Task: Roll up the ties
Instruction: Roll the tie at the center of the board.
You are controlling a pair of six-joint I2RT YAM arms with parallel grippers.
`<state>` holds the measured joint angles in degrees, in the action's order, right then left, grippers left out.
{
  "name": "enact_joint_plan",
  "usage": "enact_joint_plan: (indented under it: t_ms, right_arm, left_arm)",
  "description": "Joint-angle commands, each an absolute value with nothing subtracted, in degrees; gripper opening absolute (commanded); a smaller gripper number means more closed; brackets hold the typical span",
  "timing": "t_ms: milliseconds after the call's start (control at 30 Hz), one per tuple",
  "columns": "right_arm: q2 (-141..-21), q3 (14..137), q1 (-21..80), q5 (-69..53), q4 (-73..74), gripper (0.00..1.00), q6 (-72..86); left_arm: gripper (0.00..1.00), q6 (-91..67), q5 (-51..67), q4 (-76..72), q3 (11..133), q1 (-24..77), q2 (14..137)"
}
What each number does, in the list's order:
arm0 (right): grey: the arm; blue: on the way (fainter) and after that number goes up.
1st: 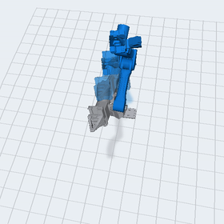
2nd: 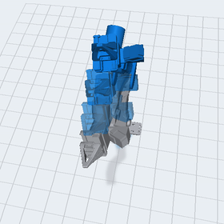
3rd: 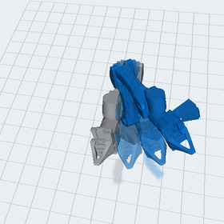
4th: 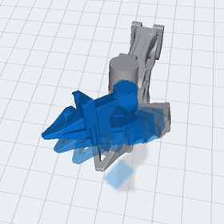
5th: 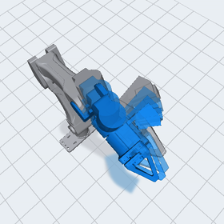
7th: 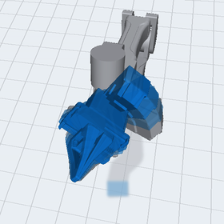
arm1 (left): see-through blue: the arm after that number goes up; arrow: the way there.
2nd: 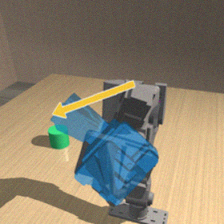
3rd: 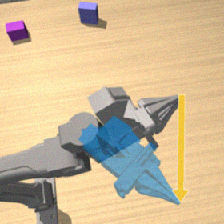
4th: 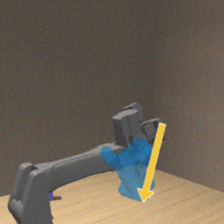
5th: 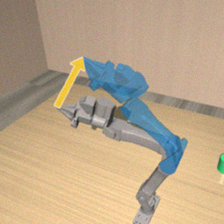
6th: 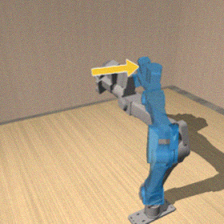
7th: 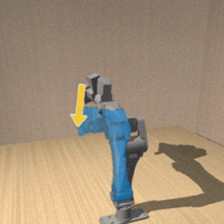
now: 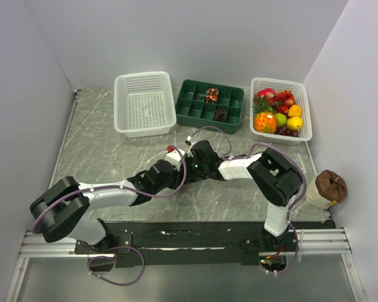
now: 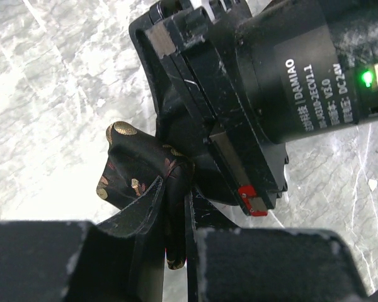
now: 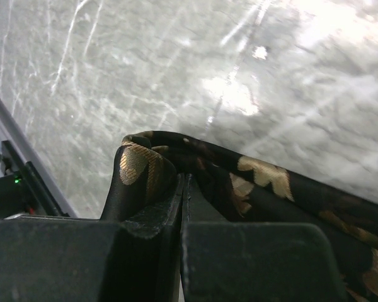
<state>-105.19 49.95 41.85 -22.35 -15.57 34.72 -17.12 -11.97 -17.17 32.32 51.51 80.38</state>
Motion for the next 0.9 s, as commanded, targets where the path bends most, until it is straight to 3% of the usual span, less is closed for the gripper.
enact_joint_plan:
  t_ms: [0, 867]
  right_arm:
    - [-102.75, 47.29, 43.42, -22.77, -17.05, 0.00, 33.93]
    - [-91.76, 51.15, 43.07, -9.15, 5.35, 0.06, 19.60]
  left_arm:
    - [0.17, -17.14, -10.90, -23.90, 37.09, 54.05, 83.13]
    - [0.10, -16.52, -17.31, -23.20, 37.53, 57.66, 84.81]
